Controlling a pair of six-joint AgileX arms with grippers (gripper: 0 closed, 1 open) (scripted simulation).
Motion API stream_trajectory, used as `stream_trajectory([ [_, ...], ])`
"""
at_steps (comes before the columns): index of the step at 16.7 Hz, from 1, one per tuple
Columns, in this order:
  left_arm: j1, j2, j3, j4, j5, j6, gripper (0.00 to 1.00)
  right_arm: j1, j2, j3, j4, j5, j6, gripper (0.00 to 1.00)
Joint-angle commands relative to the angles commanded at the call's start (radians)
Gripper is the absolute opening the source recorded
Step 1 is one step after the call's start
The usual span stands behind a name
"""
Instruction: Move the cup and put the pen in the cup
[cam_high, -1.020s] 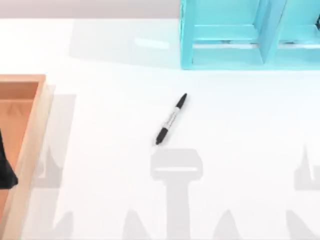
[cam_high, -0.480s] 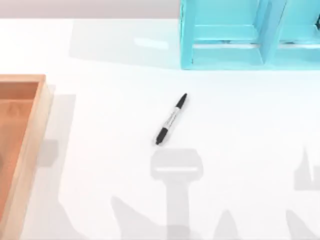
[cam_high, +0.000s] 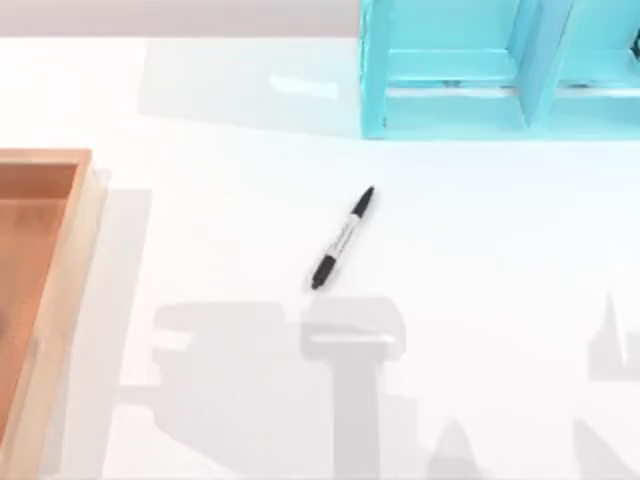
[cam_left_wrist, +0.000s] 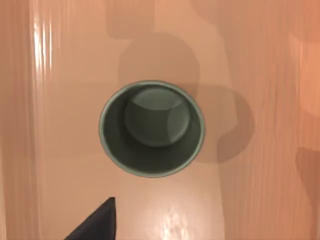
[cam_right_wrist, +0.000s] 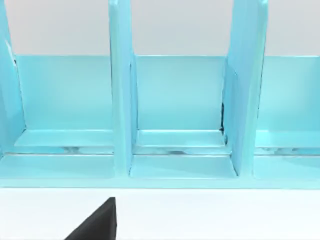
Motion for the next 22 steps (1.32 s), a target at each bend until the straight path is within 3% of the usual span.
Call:
stream_trajectory([
  [5, 0.027, 0.259, 0.208, -0.181, 0.001, 0.032, 1.00, 0.000, 0.000, 0.000, 0.000, 0.000, 0.000, 1.00],
  [12, 0.026, 0.288, 0.227, -0.199, 0.001, 0.035, 1.00, 0.000, 0.000, 0.000, 0.000, 0.000, 0.000, 1.00],
  [22, 0.035, 0.376, -0.052, 0.170, 0.001, 0.042, 1.00, 0.000, 0.000, 0.000, 0.000, 0.000, 0.000, 1.00],
])
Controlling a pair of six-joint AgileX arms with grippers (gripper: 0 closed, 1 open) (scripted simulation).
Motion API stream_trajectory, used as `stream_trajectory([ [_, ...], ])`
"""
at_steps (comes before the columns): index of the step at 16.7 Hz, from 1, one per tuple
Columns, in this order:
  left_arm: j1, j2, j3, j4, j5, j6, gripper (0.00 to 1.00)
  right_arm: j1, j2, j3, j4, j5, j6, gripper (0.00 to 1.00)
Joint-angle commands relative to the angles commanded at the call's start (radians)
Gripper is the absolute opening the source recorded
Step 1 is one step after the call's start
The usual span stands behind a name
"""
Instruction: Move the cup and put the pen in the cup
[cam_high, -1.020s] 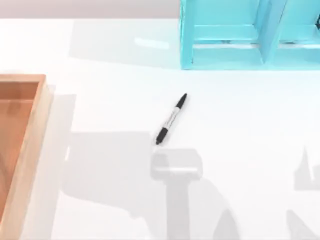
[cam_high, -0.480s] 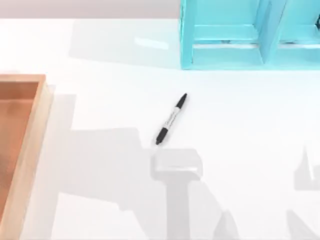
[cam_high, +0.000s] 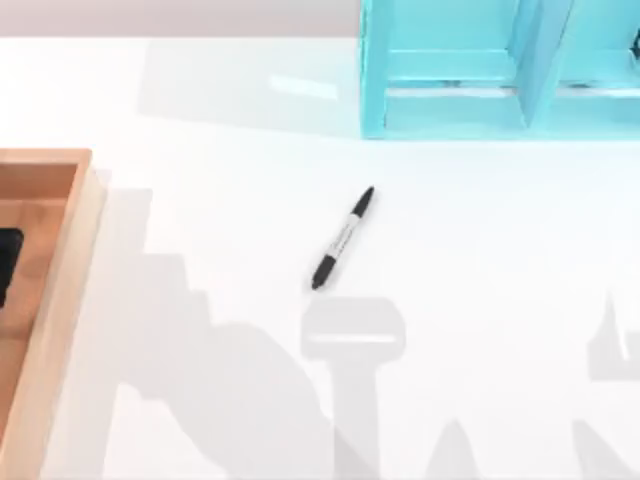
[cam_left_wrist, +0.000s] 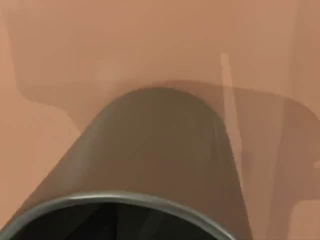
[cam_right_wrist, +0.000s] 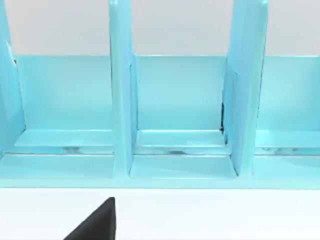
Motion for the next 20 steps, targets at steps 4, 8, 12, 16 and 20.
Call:
stream_trajectory([
  [4, 0.000, 0.003, -0.012, 0.013, 0.000, 0.000, 1.00, 0.000, 0.000, 0.000, 0.000, 0.000, 0.000, 1.00],
  [8, 0.000, 0.003, -0.012, 0.013, 0.000, 0.000, 0.77, 0.000, 0.000, 0.000, 0.000, 0.000, 0.000, 1.00],
  [12, 0.000, 0.003, -0.012, 0.013, 0.000, 0.000, 0.47, 0.000, 0.000, 0.000, 0.000, 0.000, 0.000, 1.00],
  [16, 0.000, 0.003, -0.012, 0.013, 0.000, 0.000, 0.17, 0.000, 0.000, 0.000, 0.000, 0.000, 0.000, 1.00],
  [20, 0.000, 0.003, -0.012, 0.013, 0.000, 0.000, 0.00, 0.000, 0.000, 0.000, 0.000, 0.000, 0.000, 1.00],
])
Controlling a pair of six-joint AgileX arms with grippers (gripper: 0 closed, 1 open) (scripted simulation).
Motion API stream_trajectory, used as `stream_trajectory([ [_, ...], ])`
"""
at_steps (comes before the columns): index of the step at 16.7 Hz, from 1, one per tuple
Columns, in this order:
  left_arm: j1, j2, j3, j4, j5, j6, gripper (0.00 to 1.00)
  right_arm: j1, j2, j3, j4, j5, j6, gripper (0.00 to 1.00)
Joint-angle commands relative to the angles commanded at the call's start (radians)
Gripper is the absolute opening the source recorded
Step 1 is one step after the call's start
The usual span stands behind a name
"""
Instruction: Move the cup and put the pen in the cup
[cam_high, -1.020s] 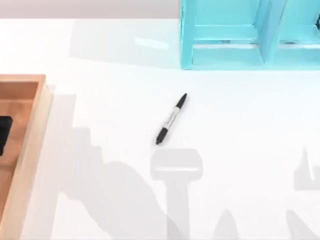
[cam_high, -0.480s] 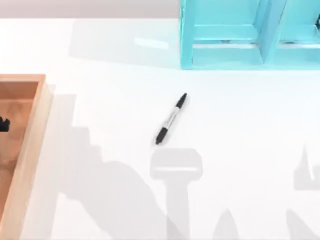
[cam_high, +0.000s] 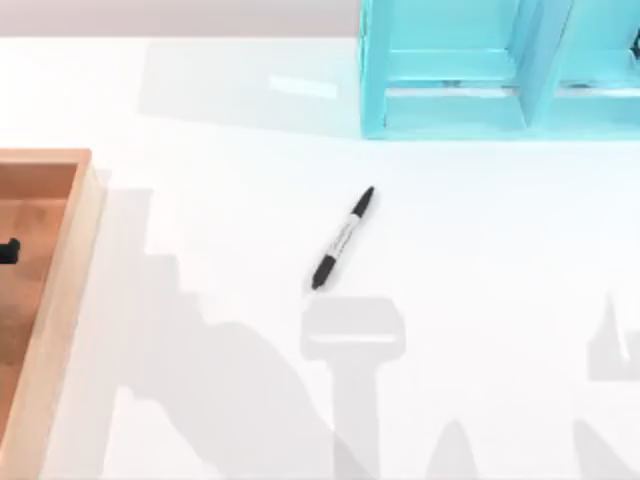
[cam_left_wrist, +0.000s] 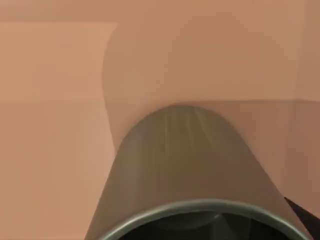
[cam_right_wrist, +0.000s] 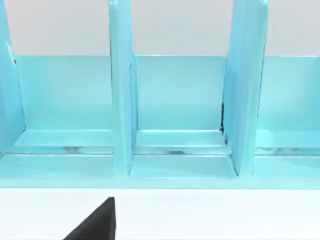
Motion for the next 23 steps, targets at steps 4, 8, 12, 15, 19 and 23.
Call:
stream_trajectory([
  [4, 0.000, 0.000, 0.000, 0.000, 0.000, 0.000, 0.00, 0.000, 0.000, 0.000, 0.000, 0.000, 0.000, 1.00],
  [8, 0.000, 0.000, 0.002, -0.002, 0.000, 0.001, 0.00, 0.000, 0.000, 0.000, 0.000, 0.000, 0.000, 1.00],
  [12, 0.024, -0.002, 0.068, -0.071, 0.008, -0.021, 0.00, 0.000, 0.000, 0.000, 0.000, 0.000, 0.000, 1.00],
  [15, -0.003, -0.007, 0.171, -0.181, 0.013, -0.077, 0.00, 0.000, 0.000, 0.000, 0.000, 0.000, 0.000, 1.00],
  [19, -0.142, -0.026, 0.330, -0.362, 0.012, -0.214, 0.00, 0.000, 0.000, 0.000, 0.000, 0.000, 0.000, 1.00],
  [23, -0.361, -0.057, 0.457, -0.517, 0.005, -0.375, 0.00, 0.000, 0.000, 0.000, 0.000, 0.000, 0.000, 1.00],
])
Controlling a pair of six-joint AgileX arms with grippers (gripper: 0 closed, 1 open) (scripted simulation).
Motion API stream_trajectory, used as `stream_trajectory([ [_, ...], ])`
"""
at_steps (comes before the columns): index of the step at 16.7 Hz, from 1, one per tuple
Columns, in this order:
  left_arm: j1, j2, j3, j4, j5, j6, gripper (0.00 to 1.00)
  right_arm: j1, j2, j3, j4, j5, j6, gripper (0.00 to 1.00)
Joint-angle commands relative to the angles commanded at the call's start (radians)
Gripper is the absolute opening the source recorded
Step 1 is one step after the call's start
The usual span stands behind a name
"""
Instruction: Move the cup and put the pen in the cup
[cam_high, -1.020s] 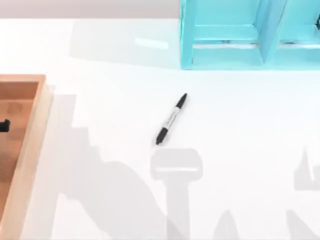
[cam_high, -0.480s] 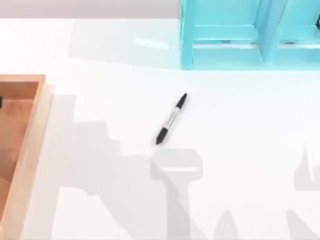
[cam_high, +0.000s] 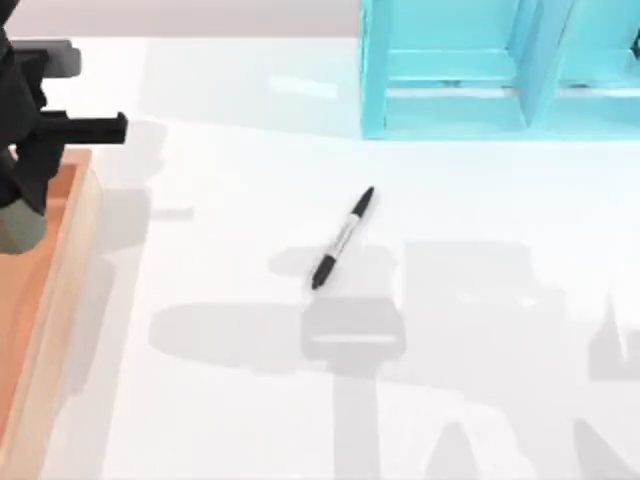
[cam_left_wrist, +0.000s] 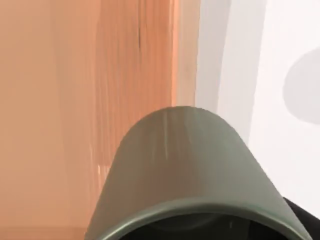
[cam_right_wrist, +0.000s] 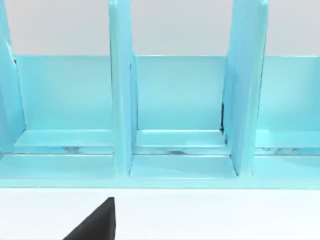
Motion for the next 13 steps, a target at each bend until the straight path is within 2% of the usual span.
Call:
stream_trajectory([
  [3, -0.095, -0.019, 0.046, -0.063, -0.005, -0.081, 0.00, 0.000, 0.000, 0.000, 0.000, 0.000, 0.000, 1.00],
  [7, -0.108, -0.022, 0.051, -0.071, -0.005, -0.092, 0.00, 0.000, 0.000, 0.000, 0.000, 0.000, 0.000, 1.00],
  [10, -0.120, -0.001, 0.045, -0.053, -0.003, -0.101, 0.00, 0.000, 0.000, 0.000, 0.000, 0.000, 0.000, 1.00],
  [13, -0.199, 0.070, 0.037, 0.028, 0.000, -0.165, 0.00, 0.000, 0.000, 0.000, 0.000, 0.000, 0.000, 1.00],
])
